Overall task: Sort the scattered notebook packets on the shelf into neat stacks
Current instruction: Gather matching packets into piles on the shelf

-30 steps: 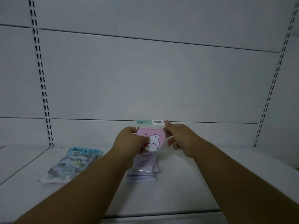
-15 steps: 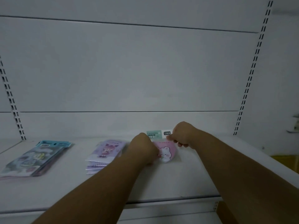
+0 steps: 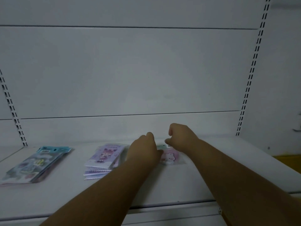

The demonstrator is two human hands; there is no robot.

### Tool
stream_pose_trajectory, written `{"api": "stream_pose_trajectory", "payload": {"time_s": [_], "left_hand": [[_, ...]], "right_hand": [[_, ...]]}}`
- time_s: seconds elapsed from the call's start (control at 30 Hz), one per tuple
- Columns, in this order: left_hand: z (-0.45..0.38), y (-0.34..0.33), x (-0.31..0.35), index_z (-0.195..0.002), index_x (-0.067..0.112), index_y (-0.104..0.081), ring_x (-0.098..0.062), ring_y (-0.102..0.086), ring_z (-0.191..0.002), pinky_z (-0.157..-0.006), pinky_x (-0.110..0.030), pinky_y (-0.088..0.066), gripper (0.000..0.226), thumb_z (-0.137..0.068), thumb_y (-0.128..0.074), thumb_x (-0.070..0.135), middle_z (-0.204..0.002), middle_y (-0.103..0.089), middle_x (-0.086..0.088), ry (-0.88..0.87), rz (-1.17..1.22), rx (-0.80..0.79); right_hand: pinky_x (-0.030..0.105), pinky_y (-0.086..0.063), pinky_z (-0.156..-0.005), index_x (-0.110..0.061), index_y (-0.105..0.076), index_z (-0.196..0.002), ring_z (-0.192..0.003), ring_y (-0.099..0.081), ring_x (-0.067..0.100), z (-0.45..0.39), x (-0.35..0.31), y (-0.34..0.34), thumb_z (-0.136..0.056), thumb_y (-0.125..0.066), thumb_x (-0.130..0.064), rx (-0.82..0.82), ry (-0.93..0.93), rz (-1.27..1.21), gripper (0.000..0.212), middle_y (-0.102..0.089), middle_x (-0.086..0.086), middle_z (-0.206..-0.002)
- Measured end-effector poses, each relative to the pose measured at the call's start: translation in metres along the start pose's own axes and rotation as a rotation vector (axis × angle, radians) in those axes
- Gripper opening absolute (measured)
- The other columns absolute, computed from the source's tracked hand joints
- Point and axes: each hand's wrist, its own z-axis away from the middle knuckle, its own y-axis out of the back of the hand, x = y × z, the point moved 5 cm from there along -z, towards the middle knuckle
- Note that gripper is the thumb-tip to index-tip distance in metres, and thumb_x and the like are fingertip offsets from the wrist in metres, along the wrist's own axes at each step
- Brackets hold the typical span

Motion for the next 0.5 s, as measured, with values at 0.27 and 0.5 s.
{"api": "stream_pose_trajectory", "payload": {"time_s": [0.27,0.5], "left_hand": [[0.022,0.104,-0.087,-0.112,0.023,-0.055,-0.016,-0.058,-0.088,-0.073,-0.029,-0.048,0.038,-0.081,-0.065,0.044,-0.103,-0.063,0.002,-0.04,-0.118,0.179],[0.121,0.221,-0.265,-0.109,0.028,-0.056,-0.013,-0.055,-0.085,-0.07,-0.025,-0.044,0.036,-0.08,-0.064,0.047,-0.099,-0.062,0.006,0.134,-0.193,0.225]], "right_hand": [[0.036,-0.05,-0.075,-0.022,-0.05,-0.114,-0.094,-0.055,0.022,0.026,-0.137,0.034,-0.079,-0.066,-0.04,0.212,0.305,-0.028,0.043,-0.055,0.004,-0.108],[0.037,-0.05,-0.075,-0.023,-0.05,-0.113,-0.093,-0.055,0.024,0.062,-0.356,0.01,-0.082,-0.061,-0.046,0.211,0.552,-0.053,0.04,-0.054,0.003,-0.107]]}}
